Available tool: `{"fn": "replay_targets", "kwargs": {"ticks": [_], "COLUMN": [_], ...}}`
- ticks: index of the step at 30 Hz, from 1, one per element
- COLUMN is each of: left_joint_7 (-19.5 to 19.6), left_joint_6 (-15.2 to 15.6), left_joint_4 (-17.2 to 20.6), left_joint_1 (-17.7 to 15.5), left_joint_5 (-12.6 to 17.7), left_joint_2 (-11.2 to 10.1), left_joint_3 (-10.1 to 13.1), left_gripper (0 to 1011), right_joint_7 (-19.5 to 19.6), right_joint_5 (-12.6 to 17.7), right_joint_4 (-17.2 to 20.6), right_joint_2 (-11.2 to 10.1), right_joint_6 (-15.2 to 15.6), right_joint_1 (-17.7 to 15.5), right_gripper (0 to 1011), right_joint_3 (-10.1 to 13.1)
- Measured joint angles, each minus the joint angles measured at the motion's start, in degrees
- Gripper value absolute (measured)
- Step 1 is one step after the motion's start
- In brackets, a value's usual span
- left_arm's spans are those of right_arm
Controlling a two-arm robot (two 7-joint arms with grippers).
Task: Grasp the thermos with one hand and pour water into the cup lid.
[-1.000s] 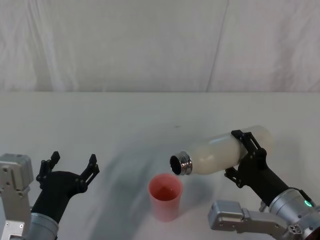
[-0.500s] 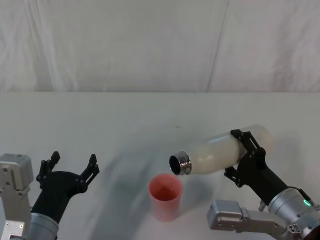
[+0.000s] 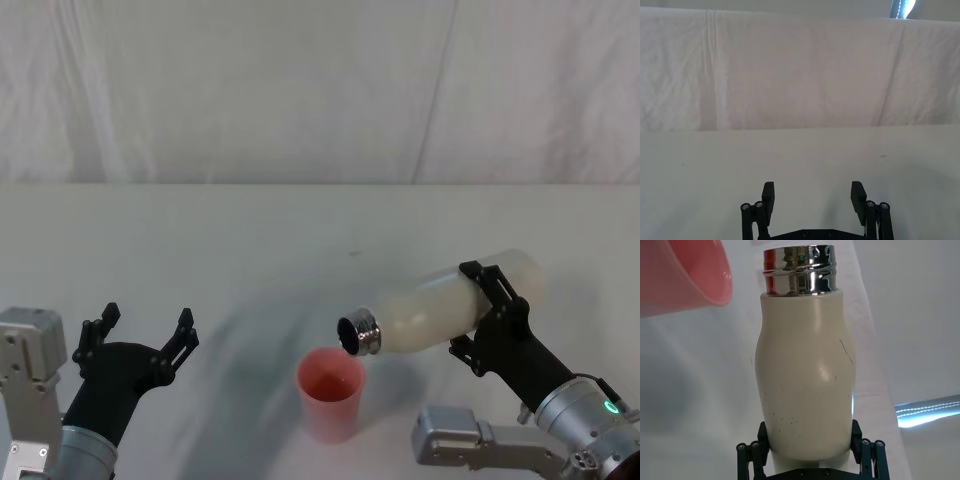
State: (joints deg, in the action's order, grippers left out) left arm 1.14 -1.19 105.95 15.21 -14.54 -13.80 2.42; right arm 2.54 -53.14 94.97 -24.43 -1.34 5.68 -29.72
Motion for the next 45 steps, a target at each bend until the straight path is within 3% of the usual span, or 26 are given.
{"fn": "replay_targets", "kwargs": {"ticks": [11,45], "left_joint_7": [0.00,0.00], "left_joint_6": [0.00,0.00], "left_joint_4": [0.00,0.00], "left_joint_1": [0.00,0.00], "left_joint_5": [0.00,0.00], "left_joint_2": [0.00,-0.01], "left_joint_3": [0.00,0.00], "left_gripper": [1001,1001], "right_joint_7": [0.72,1.83], "right_joint_5": [-1.74,-3.38], "right_joint_4": [-0.68,-0.86], "right_joint_2": [-0.36,-0.70], "right_joint_6": [0.42,-0.12], "right_joint_1": [0.44,1.80], "right_gripper": [962,962], "right_joint_3": [-0.88,-2.87]}}
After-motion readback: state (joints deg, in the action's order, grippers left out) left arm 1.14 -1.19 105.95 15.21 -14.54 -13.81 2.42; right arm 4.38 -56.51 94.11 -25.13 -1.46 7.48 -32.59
